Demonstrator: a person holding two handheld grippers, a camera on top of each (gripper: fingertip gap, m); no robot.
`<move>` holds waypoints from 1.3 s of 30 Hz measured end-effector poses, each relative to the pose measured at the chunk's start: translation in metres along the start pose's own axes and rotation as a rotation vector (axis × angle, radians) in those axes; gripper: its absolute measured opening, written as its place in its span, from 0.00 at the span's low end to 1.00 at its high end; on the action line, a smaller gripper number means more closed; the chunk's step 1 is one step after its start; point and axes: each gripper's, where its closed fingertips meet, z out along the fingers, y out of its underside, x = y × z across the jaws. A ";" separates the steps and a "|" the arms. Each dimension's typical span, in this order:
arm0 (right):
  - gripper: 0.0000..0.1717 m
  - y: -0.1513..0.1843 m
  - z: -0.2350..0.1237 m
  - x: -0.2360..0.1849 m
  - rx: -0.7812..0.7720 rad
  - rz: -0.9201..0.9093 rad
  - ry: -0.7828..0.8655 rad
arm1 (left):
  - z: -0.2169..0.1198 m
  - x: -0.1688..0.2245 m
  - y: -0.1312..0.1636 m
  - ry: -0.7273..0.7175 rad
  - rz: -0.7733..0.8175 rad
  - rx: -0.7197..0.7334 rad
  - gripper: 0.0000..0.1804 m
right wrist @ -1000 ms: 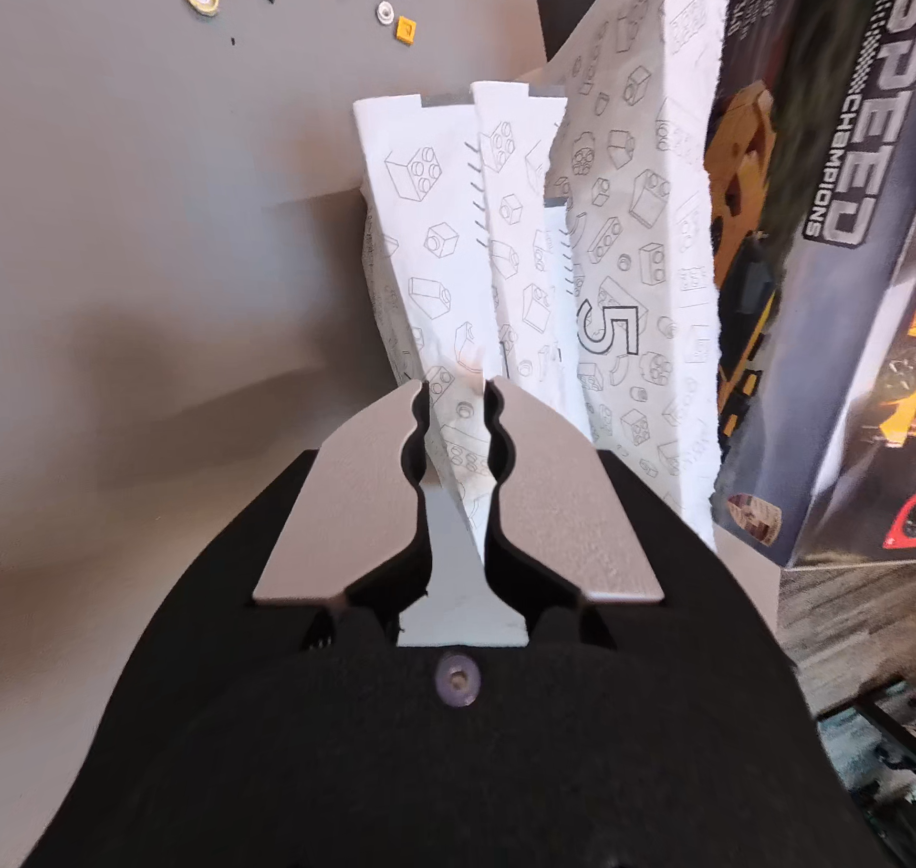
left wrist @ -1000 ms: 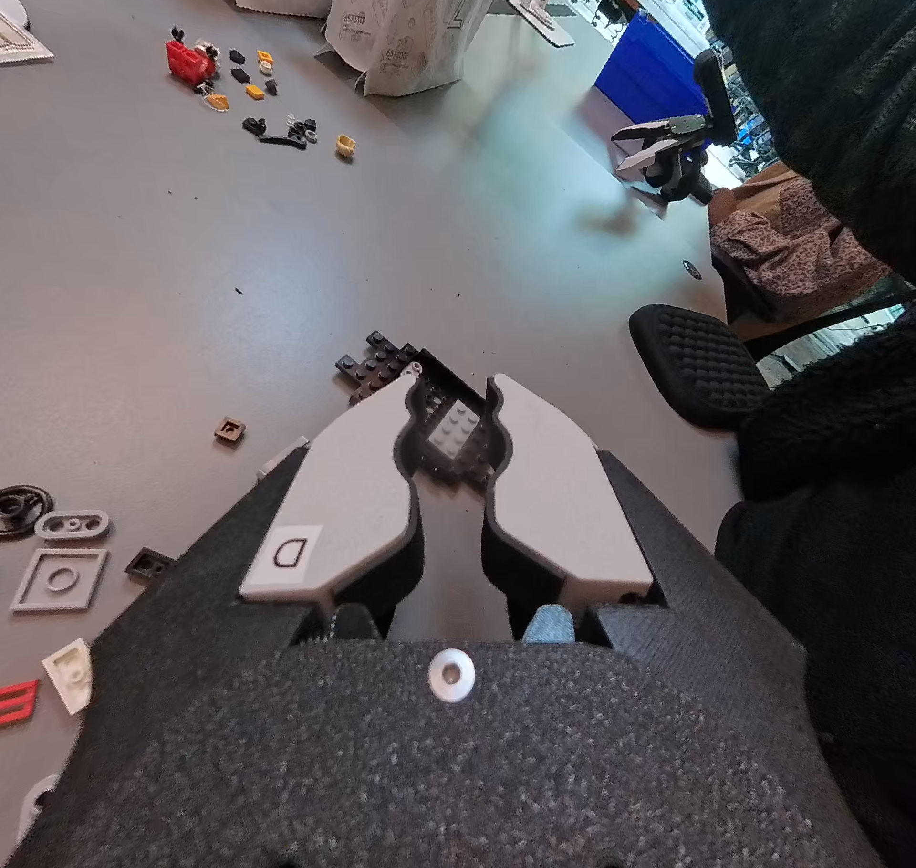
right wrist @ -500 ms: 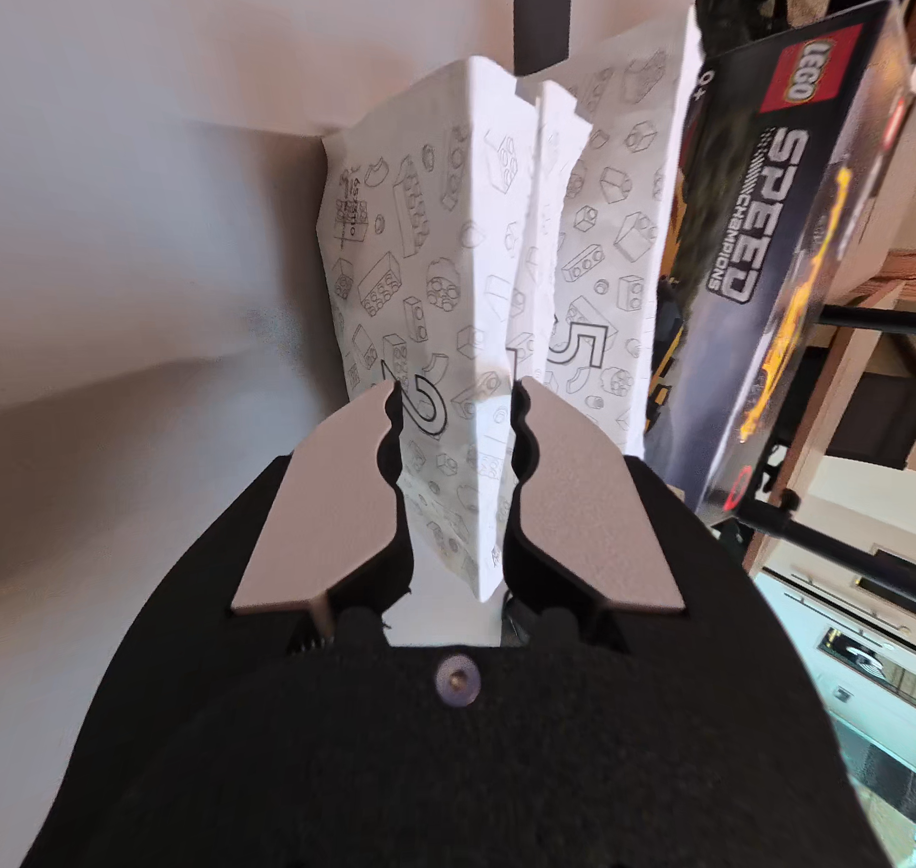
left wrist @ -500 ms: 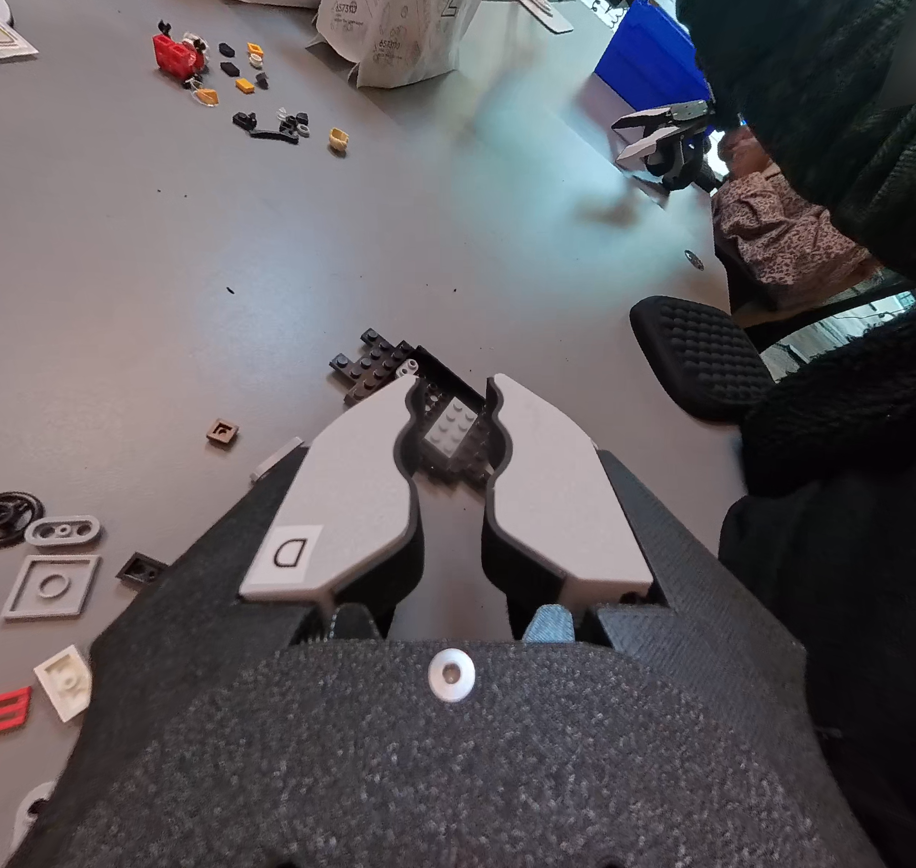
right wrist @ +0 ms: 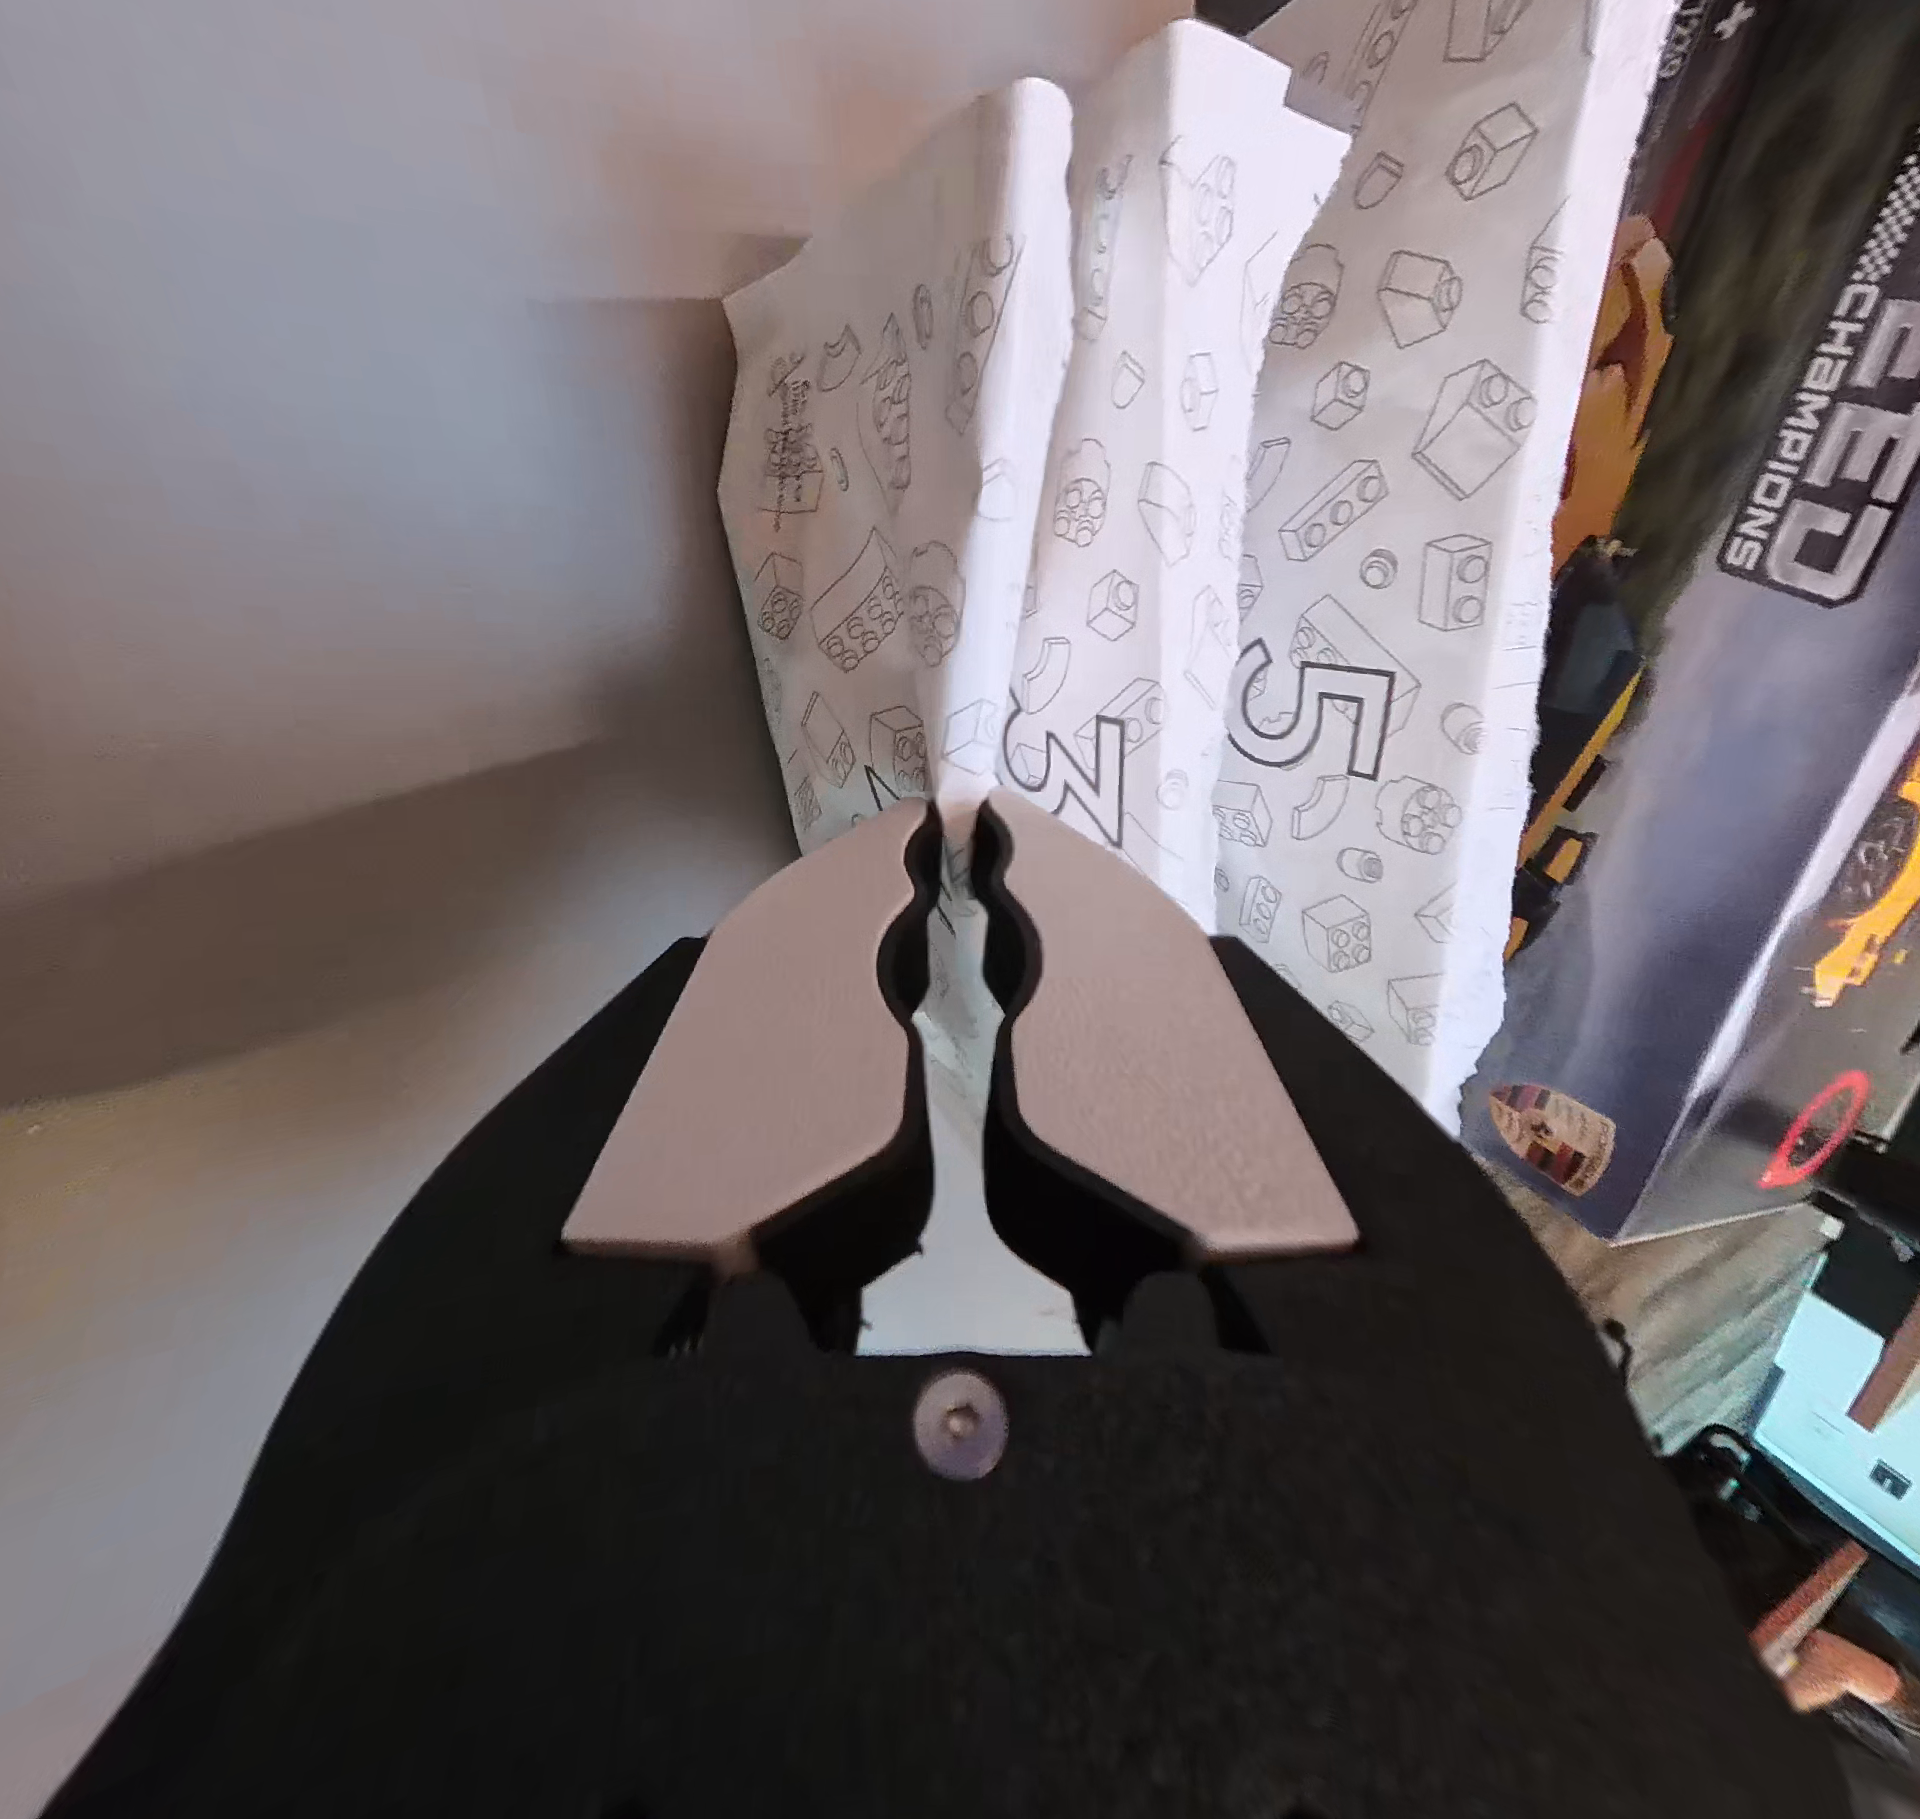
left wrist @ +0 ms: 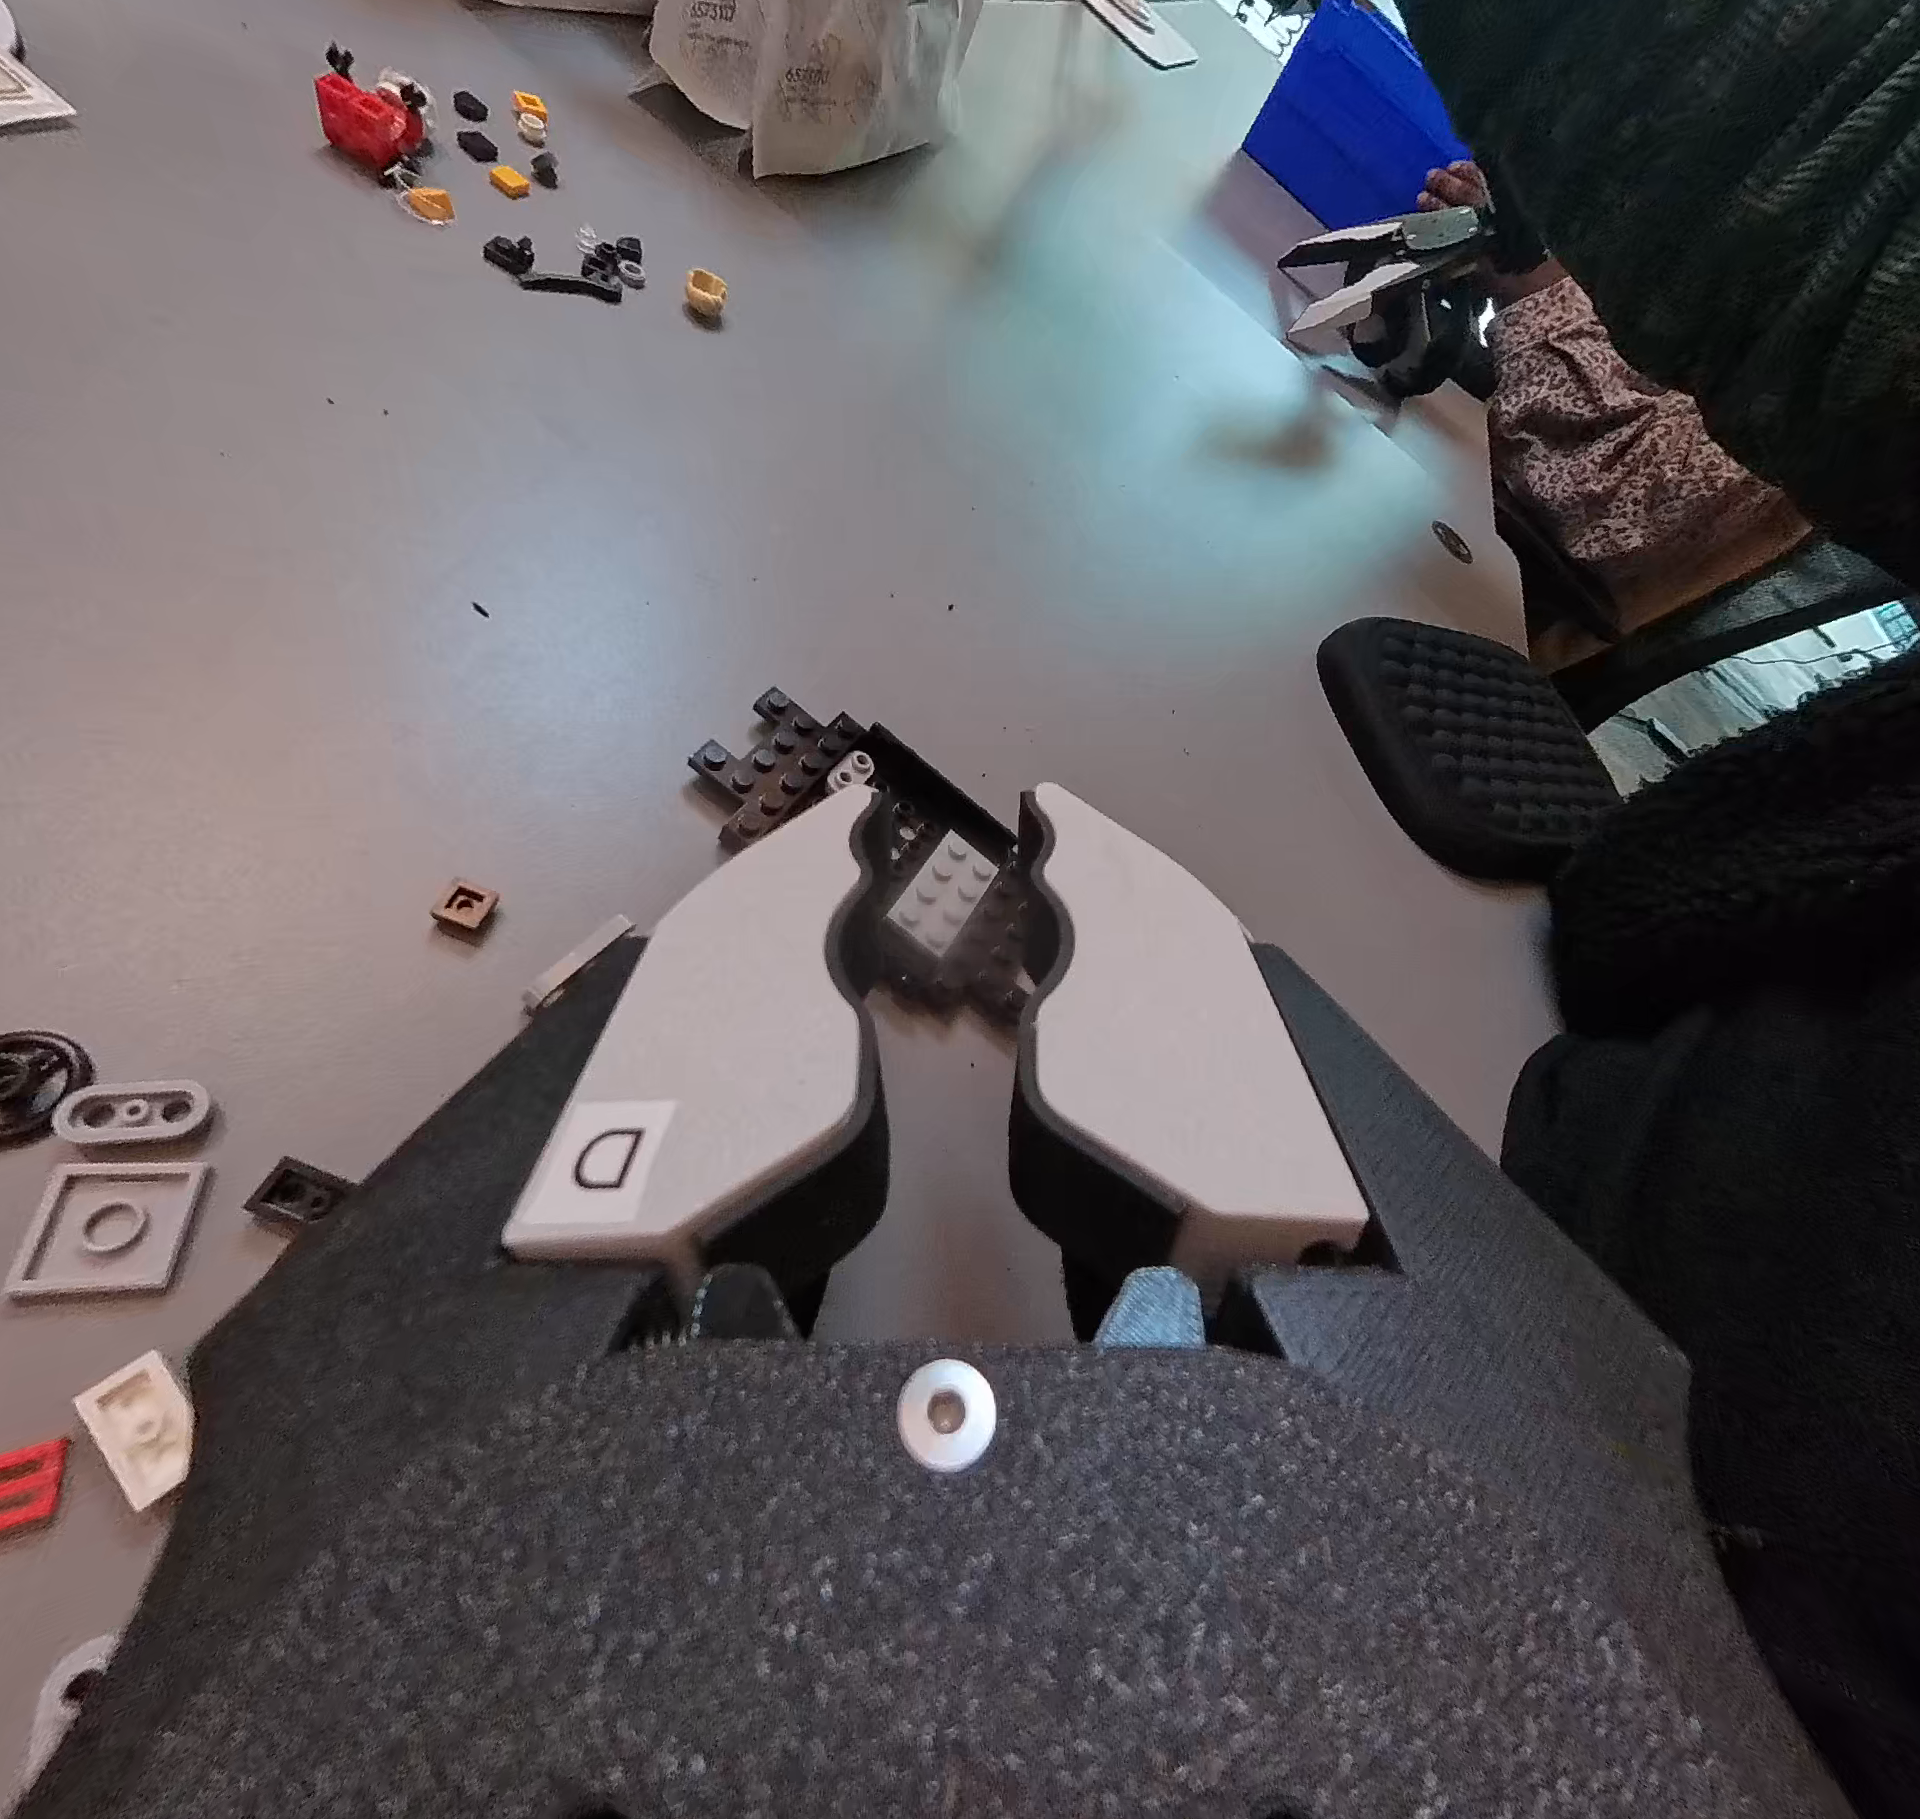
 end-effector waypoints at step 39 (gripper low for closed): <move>0.00 -0.191 -0.182 -0.060 1.216 0.811 0.563 | -0.038 -0.009 -0.044 -0.294 0.310 0.229 0.04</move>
